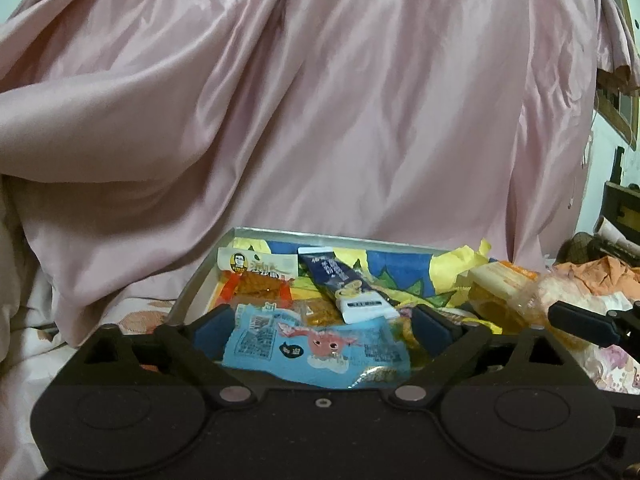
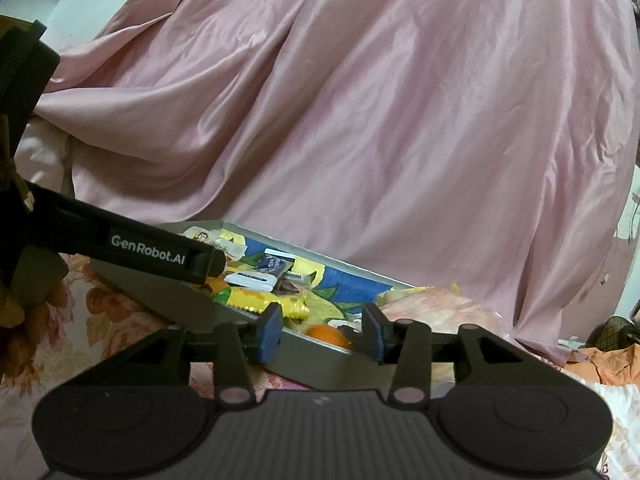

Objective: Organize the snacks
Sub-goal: 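Lower the blue packet and orange into the tray and open both grippers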

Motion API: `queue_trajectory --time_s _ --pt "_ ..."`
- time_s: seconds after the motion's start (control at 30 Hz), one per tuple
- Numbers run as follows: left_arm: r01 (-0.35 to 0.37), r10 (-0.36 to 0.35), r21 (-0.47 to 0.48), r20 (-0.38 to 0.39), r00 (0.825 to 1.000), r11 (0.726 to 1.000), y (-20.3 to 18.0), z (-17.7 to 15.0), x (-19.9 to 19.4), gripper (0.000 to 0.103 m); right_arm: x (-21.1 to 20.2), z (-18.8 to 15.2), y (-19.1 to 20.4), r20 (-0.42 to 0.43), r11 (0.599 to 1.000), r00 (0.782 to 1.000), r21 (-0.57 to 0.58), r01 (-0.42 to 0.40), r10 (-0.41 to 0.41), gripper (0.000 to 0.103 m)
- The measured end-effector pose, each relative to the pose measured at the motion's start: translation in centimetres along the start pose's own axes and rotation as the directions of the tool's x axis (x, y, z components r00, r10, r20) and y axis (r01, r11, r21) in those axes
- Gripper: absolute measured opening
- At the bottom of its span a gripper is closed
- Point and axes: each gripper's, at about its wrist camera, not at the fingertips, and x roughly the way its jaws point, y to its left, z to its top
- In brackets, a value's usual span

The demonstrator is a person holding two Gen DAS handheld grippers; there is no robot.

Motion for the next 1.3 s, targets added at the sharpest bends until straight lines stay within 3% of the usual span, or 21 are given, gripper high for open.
queue_trajectory --time_s 0.63,0.8,1.3 --pt "-0.034 0.035 -0.036 0.042 0.999 0.999 0.1 0.6 -1.0 0.102 -0.7 0.4 -0.7 0.056 0.997 0.997 0.043 0.058 -0.061 0.085" --pt "-0.045 0.047 -0.044 0.054 0.997 0.998 -0.1 0.9 -1.7 0.102 -1.2 0.7 -1.5 0.069 0.993 0.995 0.093 0.069 -0.076 0.102" --pt "-0.093 0.097 -0.064 0.06 0.993 0.994 -0.8 1.7 -4.9 0.102 -3.2 1.4 -3.7 0.098 0.975 0.988 0.2 0.101 -0.122 0.103"
